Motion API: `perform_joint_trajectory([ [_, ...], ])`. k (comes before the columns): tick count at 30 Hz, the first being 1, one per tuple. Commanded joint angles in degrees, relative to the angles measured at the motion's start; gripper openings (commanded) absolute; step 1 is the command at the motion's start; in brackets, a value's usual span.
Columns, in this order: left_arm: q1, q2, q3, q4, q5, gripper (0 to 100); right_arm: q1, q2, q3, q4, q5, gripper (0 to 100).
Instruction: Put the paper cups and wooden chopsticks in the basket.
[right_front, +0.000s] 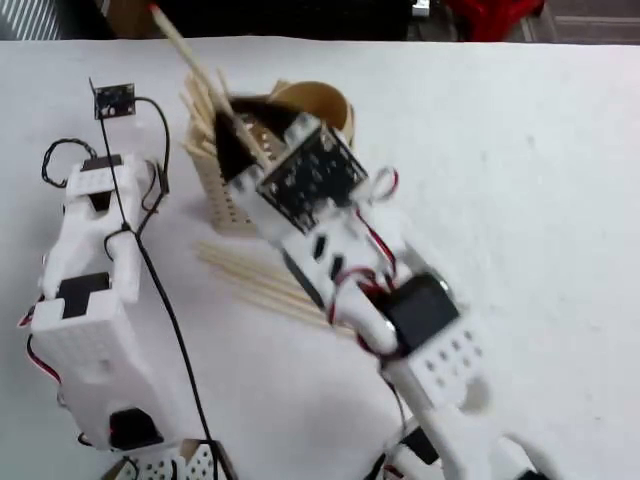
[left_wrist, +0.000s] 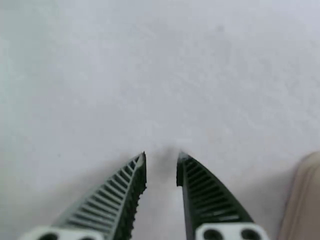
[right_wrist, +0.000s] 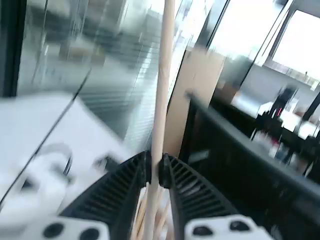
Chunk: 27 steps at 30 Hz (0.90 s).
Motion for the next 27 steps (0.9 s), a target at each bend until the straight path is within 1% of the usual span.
perform_joint_trajectory([
  [1,-0.31,-0.31,-1.93,-1.14,-0.09,12,0.31,9.19,-10.02,-9.89,-0.79,1.8],
  [6,-0.22,-0.31,-2.02,-1.14,-0.09,12,0.31,23.16,-21.01,-8.22,-0.88,1.8],
  [12,-0.13,-0.31,-2.20,-1.14,-0.09,12,0.40,26.77,-23.21,-7.69,-0.97,2.2],
  [16,-0.13,-0.31,-2.20,-1.14,-0.09,12,1.36,26.68,-23.65,-5.49,-0.97,10.7],
  [18,-0.13,-0.31,-2.11,-1.14,-0.09,12,1.63,26.68,-23.65,-4.09,-0.97,12.3],
  [24,-0.13,-0.31,-2.02,-1.14,-0.09,12,2.24,25.45,-23.38,1.45,-0.70,5.7],
  [25,-0.13,-0.31,-2.02,-1.14,-0.09,12,2.24,24.48,-23.12,4.26,-0.97,4.1],
  [27,-0.31,-0.31,-1.93,-1.14,-0.09,12,2.24,21.58,-21.89,13.49,-1.05,1.2],
])
